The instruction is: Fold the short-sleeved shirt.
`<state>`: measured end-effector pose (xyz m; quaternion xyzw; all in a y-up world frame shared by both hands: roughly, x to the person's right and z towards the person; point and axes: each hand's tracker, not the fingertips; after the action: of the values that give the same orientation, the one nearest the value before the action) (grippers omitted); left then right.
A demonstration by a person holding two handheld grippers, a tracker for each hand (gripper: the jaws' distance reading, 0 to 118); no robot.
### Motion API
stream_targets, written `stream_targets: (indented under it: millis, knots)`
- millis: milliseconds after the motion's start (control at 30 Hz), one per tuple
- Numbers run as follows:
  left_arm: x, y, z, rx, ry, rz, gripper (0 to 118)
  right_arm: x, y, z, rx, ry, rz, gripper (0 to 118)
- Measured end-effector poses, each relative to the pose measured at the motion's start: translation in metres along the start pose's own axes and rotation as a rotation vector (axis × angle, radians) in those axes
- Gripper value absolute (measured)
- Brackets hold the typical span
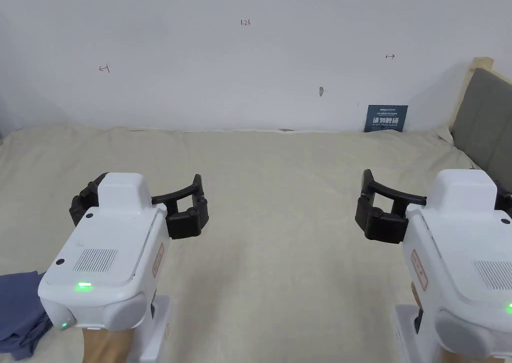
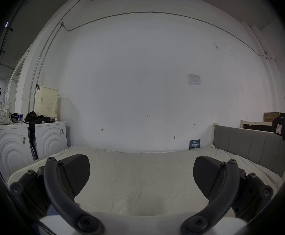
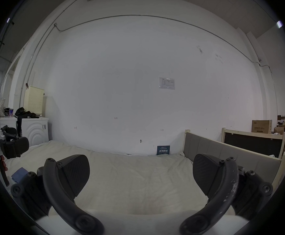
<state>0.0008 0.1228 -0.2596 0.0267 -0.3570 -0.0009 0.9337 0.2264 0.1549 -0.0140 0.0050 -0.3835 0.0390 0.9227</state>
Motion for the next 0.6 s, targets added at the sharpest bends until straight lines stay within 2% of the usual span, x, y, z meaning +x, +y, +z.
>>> stream_targets:
  millis: [67, 167, 300, 433, 600]
  knots:
    - [0.000, 0.000, 0.000, 0.000, 0.004, -0.003, 118, 0.001, 0.001, 0.000, -0.007, 0.000, -0.005, 118]
    - [-0.002, 0.000, 0.000, -0.003, 0.005, 0.003, 118, 0.003, 0.006, -0.004, -0.076, 0.001, -0.081, 118]
    - [-0.005, 0.001, 0.000, -0.010, 0.003, 0.022, 118, 0.002, 0.014, -0.011, -0.248, -0.092, -0.168, 118]
    - [-0.007, 0.002, 0.001, -0.008, 0.006, 0.032, 118, 0.002, 0.025, -0.018, -0.486, -0.188, -0.185, 118]
    - [-0.009, 0.004, 0.001, -0.003, 0.006, 0.052, 118, 0.007, 0.027, -0.021, -0.570, -0.160, -0.214, 118]
